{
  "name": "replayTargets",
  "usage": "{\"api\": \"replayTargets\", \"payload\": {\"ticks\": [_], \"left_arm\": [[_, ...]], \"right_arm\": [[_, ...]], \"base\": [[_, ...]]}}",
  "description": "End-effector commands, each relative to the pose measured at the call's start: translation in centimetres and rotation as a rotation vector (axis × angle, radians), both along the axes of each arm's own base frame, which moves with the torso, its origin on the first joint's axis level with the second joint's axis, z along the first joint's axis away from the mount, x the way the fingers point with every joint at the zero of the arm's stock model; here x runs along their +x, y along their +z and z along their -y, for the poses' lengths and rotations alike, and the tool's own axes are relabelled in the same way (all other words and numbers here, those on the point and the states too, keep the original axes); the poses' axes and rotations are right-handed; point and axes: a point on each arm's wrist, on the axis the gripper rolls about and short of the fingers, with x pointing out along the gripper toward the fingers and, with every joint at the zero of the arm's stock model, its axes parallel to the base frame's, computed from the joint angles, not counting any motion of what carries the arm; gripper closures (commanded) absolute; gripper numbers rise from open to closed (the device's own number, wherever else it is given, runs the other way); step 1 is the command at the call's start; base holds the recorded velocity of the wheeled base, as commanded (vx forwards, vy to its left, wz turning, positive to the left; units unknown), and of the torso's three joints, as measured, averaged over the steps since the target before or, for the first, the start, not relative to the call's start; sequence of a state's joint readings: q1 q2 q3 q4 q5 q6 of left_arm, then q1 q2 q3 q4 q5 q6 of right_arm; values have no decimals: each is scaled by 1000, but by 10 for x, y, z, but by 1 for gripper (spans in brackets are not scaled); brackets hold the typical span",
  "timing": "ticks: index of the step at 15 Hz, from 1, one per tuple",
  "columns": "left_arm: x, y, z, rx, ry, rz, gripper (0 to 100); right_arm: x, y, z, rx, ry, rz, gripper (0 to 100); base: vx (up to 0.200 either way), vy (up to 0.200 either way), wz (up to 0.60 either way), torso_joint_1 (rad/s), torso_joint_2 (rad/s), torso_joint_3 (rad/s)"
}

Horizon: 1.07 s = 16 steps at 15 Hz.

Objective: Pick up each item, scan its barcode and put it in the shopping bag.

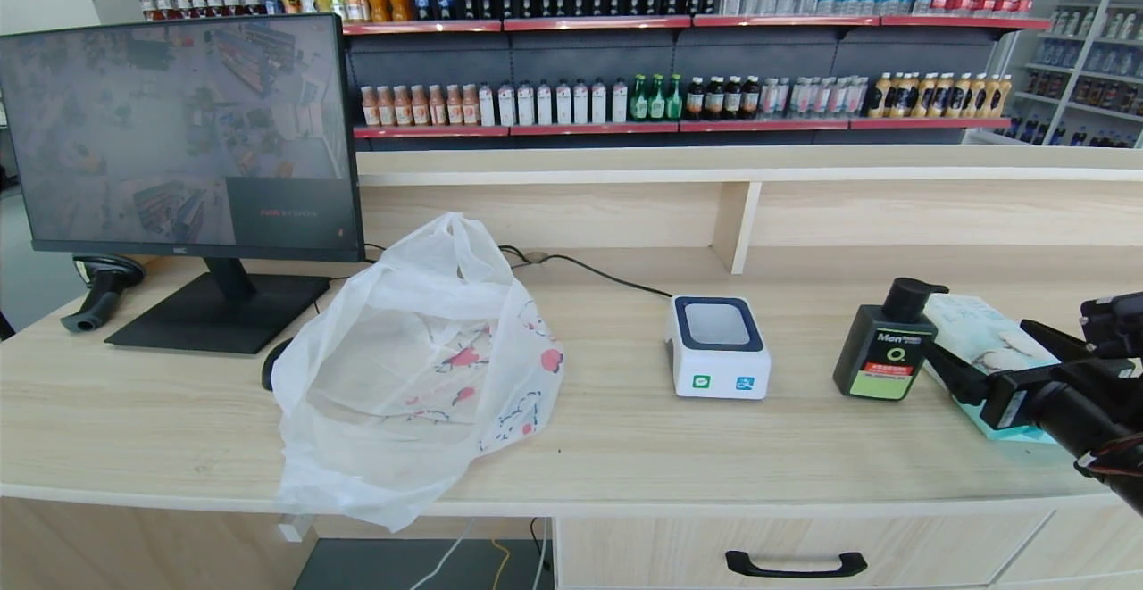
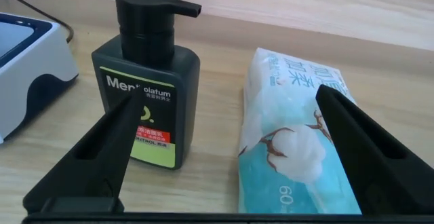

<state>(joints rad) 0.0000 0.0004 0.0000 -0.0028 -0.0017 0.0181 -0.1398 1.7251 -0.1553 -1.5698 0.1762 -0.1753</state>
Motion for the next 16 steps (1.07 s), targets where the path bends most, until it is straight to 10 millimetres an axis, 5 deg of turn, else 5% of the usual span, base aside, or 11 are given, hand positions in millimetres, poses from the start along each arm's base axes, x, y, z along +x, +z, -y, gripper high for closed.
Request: {"api": "replayTargets", "payload": {"ticks": [1, 16], "left_arm": [[0, 0, 0, 0, 0, 1, 0], [0, 0, 0, 0, 0, 1, 0]], "right_arm": [[3, 0, 1, -1, -1, 2, 0], [15, -7, 17, 19, -64, -18, 0]], "base": [[0, 0, 0, 0, 0, 0], [0, 0, 0, 0, 0, 0]]}}
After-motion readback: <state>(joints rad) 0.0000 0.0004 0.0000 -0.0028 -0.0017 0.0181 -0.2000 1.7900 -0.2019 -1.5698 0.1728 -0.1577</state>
